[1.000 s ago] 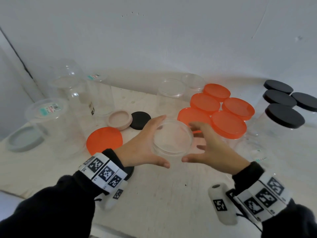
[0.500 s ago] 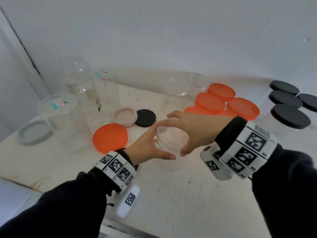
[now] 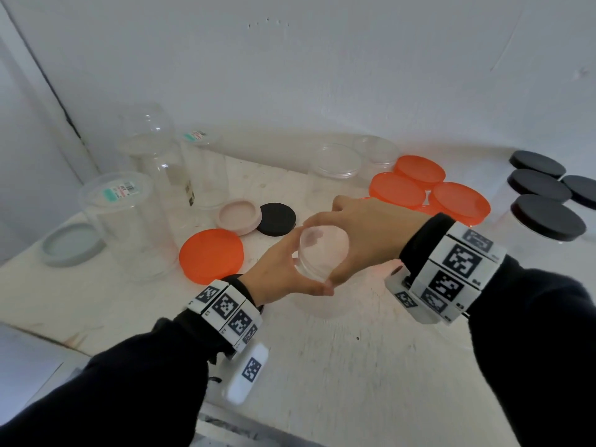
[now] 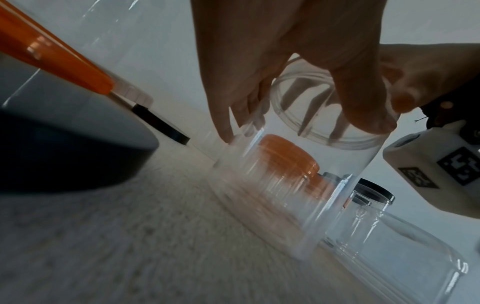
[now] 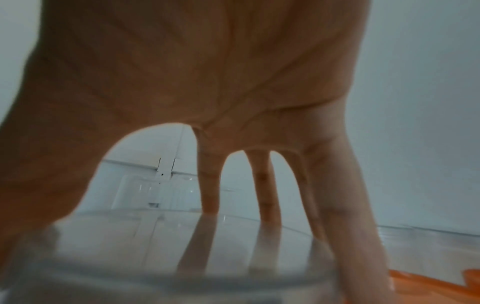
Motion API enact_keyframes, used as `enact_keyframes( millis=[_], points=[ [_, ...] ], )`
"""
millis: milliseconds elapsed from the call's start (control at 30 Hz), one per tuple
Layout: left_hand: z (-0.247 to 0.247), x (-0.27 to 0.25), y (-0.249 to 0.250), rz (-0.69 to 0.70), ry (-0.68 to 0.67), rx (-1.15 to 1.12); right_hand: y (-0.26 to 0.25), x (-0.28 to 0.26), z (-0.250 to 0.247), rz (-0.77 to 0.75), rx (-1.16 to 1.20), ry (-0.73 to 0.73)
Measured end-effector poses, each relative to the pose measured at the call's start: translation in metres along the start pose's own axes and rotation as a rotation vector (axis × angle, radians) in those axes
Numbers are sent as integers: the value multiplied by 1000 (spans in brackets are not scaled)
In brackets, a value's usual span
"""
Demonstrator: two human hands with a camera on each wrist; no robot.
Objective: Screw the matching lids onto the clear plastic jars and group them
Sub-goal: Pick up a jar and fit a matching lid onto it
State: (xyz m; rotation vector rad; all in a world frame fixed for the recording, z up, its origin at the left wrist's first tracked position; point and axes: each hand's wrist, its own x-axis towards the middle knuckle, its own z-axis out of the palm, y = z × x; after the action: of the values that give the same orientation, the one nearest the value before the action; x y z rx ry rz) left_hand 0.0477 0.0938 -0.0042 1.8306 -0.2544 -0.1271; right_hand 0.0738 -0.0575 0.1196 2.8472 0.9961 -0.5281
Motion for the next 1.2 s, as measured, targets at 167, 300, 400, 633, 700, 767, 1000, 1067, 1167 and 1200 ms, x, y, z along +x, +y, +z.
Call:
enact_keyframes(
  millis=[167, 300, 400, 633, 700, 767, 1000, 1067, 1167, 1200],
  points=[
    [-1, 0, 1, -34, -11, 12, -11, 0, 7, 108, -86, 121],
    [0, -2, 2, -22, -6, 14, -9, -2, 12, 142, -194, 97],
    [1, -2, 3, -14, 3, 25, 3, -8, 2, -4, -43, -105],
    [1, -2, 4, -30, -6, 25, 0, -5, 1, 16, -104, -27],
    [1, -2, 5, -34, -11, 30, -2, -2, 3, 72, -184, 23],
    [1, -2, 5, -27, -12, 30, 1, -2, 1, 61, -147, 6],
    [1, -3, 5, -26, -12, 38, 2, -4, -3, -40, 15, -113],
    [1, -3, 4, -38, -14, 46, -4, -2, 4, 43, -69, -4],
    [1, -3, 4, -41, -18, 50, -6, 0, 12, 86, -165, 60],
    [0, -3, 4, -39, -22, 51, -3, -1, 11, 71, -133, 26]
  ],
)
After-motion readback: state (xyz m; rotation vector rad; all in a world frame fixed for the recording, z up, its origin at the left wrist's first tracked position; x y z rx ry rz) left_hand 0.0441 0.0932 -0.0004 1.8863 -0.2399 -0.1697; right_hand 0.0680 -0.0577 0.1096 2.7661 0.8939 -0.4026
